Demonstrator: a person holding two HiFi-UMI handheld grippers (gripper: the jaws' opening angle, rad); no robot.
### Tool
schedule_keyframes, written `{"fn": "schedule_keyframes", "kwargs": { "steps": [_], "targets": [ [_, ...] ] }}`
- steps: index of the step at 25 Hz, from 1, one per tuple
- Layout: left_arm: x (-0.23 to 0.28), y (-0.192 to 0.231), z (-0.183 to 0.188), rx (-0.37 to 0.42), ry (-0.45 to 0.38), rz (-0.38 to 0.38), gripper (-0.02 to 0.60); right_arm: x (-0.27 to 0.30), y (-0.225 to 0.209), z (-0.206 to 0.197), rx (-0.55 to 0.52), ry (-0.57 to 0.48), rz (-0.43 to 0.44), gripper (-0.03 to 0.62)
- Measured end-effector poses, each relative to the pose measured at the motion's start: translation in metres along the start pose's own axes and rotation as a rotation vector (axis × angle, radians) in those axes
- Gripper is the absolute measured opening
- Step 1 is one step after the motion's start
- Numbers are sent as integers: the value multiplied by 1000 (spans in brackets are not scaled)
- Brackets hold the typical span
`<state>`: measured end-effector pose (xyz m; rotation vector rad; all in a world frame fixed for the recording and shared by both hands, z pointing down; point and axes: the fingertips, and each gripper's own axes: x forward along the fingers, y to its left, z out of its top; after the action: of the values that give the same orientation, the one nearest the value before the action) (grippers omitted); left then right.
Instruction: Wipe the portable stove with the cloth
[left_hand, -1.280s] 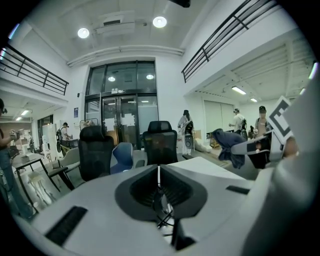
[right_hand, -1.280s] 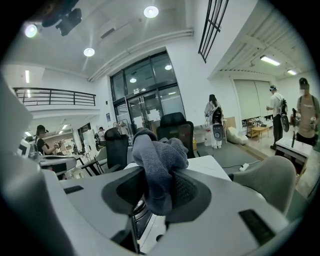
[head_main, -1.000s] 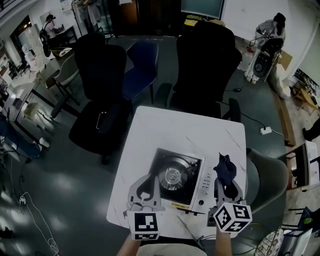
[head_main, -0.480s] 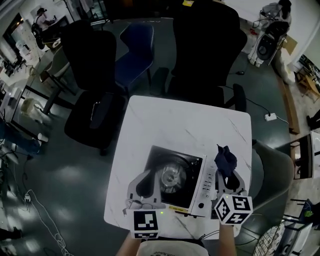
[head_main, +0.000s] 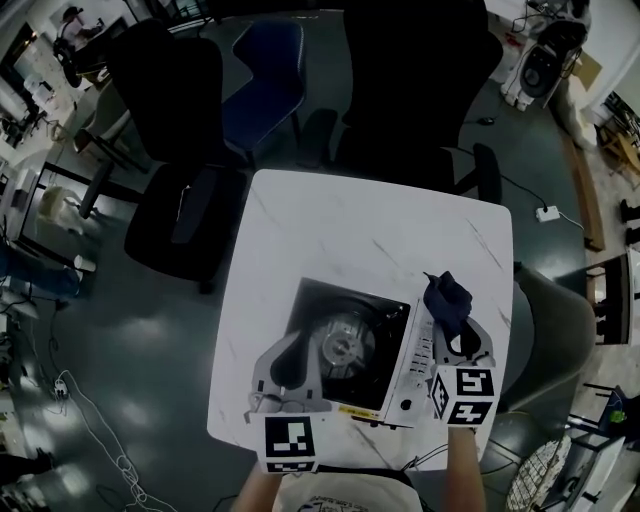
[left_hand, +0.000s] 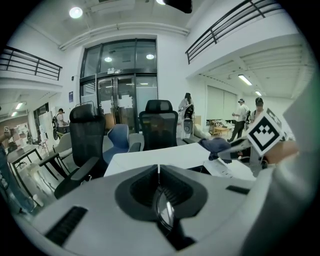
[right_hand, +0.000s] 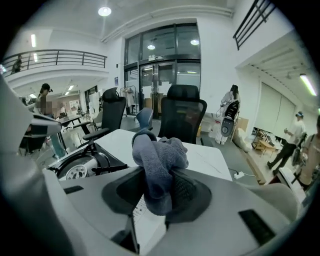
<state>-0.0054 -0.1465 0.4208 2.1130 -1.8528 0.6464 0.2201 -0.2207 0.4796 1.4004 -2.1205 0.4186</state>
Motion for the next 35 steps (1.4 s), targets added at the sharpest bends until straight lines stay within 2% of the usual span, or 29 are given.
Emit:
{"fn": "schedule_keyframes", "kwargs": {
  "steps": [10, 20, 35],
  "targets": [
    [-5, 5, -11, -5, 6, -14, 21, 7, 5, -27, -144, 114, -38, 130],
    [-17, 12, -15, 6, -7, -73, 21, -10, 18, -49, -168, 178, -93, 130],
    [-28, 35, -19, 34, -15, -162, 21, -47, 43, -80, -103, 263, -158, 130]
  ]
}}
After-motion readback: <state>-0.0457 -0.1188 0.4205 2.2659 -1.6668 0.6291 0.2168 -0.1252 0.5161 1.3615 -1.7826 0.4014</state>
